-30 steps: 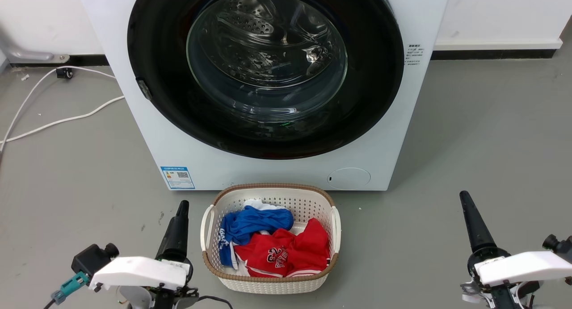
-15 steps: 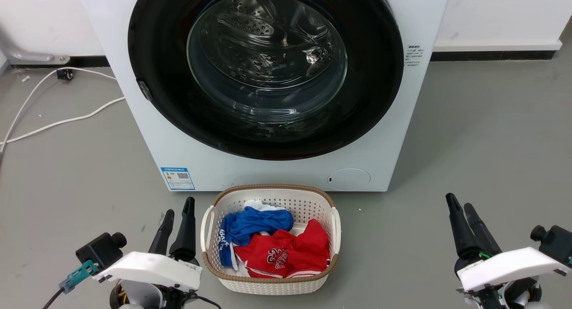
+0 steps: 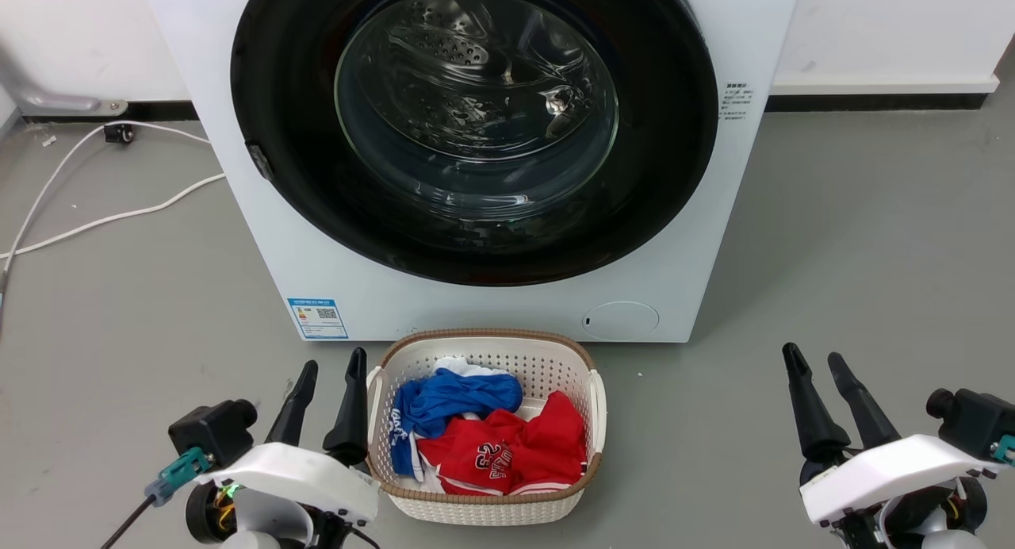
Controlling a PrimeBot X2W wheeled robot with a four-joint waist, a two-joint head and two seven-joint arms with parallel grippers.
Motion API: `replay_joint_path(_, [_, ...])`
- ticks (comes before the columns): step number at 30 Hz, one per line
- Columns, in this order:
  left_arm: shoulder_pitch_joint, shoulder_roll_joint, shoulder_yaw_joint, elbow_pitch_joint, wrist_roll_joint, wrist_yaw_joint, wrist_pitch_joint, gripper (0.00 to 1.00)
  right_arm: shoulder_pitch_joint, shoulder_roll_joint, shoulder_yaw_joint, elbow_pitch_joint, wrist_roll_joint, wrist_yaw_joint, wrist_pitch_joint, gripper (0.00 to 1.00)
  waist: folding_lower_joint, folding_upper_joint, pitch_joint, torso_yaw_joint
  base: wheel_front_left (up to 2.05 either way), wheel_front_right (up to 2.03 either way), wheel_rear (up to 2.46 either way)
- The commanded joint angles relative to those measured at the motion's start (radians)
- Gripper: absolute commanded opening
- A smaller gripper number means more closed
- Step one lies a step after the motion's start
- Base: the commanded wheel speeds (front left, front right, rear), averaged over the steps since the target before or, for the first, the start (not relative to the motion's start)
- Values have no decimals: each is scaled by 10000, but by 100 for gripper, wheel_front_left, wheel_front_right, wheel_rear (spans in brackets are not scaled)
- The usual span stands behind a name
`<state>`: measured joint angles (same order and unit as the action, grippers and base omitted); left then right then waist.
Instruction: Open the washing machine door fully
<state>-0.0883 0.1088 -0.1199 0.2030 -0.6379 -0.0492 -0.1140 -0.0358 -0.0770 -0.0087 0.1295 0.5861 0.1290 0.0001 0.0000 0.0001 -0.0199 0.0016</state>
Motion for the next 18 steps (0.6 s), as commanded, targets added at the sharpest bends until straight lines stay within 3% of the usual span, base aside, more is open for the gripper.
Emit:
replay_joint_path(1, [-267,85,-109,-82,424,58,-123,100,-23,-34,-9,-173,-431,15,-59,100,0,-1,-9,2,0,0,0])
replay_joint_path(18, [-385,275,-561,6,2224,306,-575,100,89,116,19,-346,-2501,19,127,100,0,-1,-53,-20,0,0,0])
